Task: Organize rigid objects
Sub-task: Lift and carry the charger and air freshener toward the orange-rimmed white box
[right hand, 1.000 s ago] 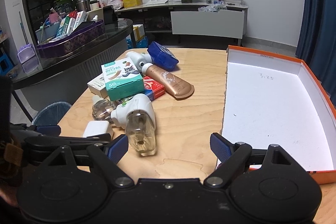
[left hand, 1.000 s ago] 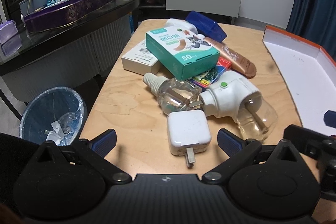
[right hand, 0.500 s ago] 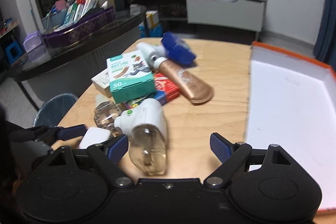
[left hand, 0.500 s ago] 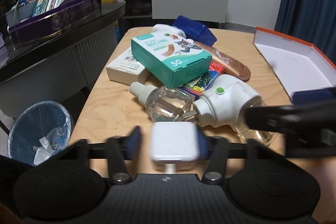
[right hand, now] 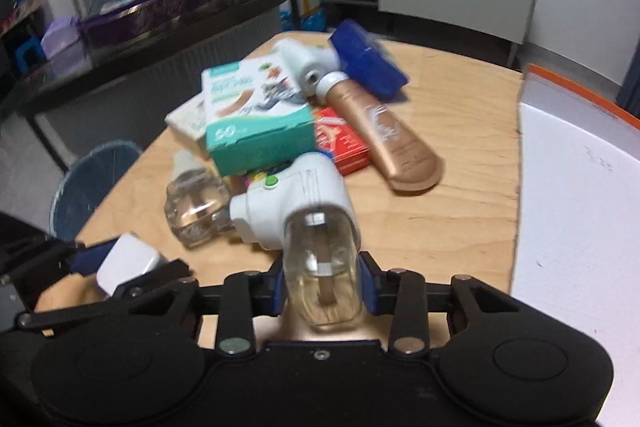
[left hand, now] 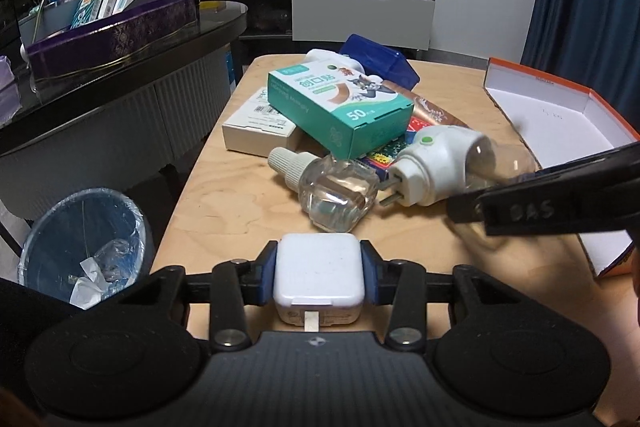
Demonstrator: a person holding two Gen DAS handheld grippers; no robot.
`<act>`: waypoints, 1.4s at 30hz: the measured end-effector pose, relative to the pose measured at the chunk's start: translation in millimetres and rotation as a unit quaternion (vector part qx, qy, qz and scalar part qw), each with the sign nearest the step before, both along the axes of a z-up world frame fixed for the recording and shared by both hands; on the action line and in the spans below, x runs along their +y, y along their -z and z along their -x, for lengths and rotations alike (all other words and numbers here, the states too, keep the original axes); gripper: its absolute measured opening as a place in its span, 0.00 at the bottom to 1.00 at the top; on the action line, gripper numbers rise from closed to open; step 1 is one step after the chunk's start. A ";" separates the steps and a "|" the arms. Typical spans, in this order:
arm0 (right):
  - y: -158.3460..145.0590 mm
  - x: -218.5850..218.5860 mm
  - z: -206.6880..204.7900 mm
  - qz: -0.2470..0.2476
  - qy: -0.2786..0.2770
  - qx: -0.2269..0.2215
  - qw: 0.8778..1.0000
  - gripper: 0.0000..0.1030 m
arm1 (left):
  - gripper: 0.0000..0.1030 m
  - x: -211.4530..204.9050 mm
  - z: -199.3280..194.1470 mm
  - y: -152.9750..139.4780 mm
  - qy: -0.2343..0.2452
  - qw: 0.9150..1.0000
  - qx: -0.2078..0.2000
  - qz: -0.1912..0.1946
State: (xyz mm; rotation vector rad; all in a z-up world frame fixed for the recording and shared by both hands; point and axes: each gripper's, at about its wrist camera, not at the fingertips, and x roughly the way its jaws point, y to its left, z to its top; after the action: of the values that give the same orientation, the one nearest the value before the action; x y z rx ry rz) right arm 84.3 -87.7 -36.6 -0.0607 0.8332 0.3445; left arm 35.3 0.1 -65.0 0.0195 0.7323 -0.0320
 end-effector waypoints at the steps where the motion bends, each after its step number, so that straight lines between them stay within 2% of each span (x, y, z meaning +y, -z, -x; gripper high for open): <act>1: -1.9 -4.4 0.5 -0.009 -0.001 -0.001 1.000 0.41 | 0.41 -0.5 0.6 -1.3 0.001 1.000 -0.002 0.001; 11: -15.1 -35.2 16.3 -0.058 0.007 -0.022 0.998 0.40 | 0.41 -10.0 8.5 -14.4 0.018 1.000 -0.013 0.014; 12: -15.6 -35.9 17.2 -0.061 0.010 -0.026 0.998 0.43 | 0.41 -10.9 9.1 -14.2 0.019 1.000 -0.013 0.012; 14: -17.5 -36.0 17.8 -0.062 0.022 -0.053 0.996 0.78 | 0.41 -11.0 9.4 -13.7 0.020 1.000 -0.013 0.011; 15: -18.5 -35.7 17.6 -0.065 0.024 -0.066 0.995 0.79 | 0.41 -10.2 9.2 -13.2 0.019 1.000 -0.012 0.012; 17: -19.3 -34.2 12.6 -0.071 0.026 -0.072 0.995 0.75 | 0.41 -8.3 8.1 -12.7 0.017 1.000 -0.012 0.013; 19: -14.3 -28.4 4.0 -0.065 0.016 -0.045 0.997 0.63 | 0.41 -6.3 6.5 -12.0 0.015 1.000 -0.011 0.016; 20: -13.0 -26.4 4.0 -0.064 0.013 -0.041 0.997 0.65 | 0.41 -5.3 5.8 -11.5 0.015 1.000 -0.010 0.017; 22: -12.8 -23.9 5.2 -0.055 0.013 -0.037 0.998 0.76 | 0.41 -3.3 6.0 -11.3 0.013 1.000 -0.010 0.020; 27: -9.2 -25.3 9.0 -0.052 -0.023 -0.018 0.998 0.78 | 0.41 -2.0 4.5 -11.8 0.012 0.999 -0.010 0.028; 31: -4.0 -23.6 3.1 -0.070 -0.032 0.014 0.997 0.86 | 0.41 -4.0 6.3 -13.1 0.016 0.999 -0.011 0.028; 33: -3.2 -23.7 4.8 -0.083 -0.031 0.013 0.996 0.87 | 0.41 -2.9 6.0 -12.9 0.015 0.999 -0.012 0.028; 38: 3.1 -20.7 2.5 -0.071 -0.044 0.025 0.996 0.86 | 0.41 -2.3 6.6 -8.6 0.017 1.000 -0.004 0.025; 42: 3.9 -24.8 3.0 -0.082 -0.026 0.018 0.996 0.84 | 0.41 0.8 5.2 -9.7 0.010 0.999 -0.006 0.030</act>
State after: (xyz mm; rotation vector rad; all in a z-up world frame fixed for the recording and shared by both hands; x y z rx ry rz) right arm 81.3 -112.5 -40.5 0.0776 0.8377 0.4638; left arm 30.2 0.9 -55.3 -0.0296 0.7193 -0.0734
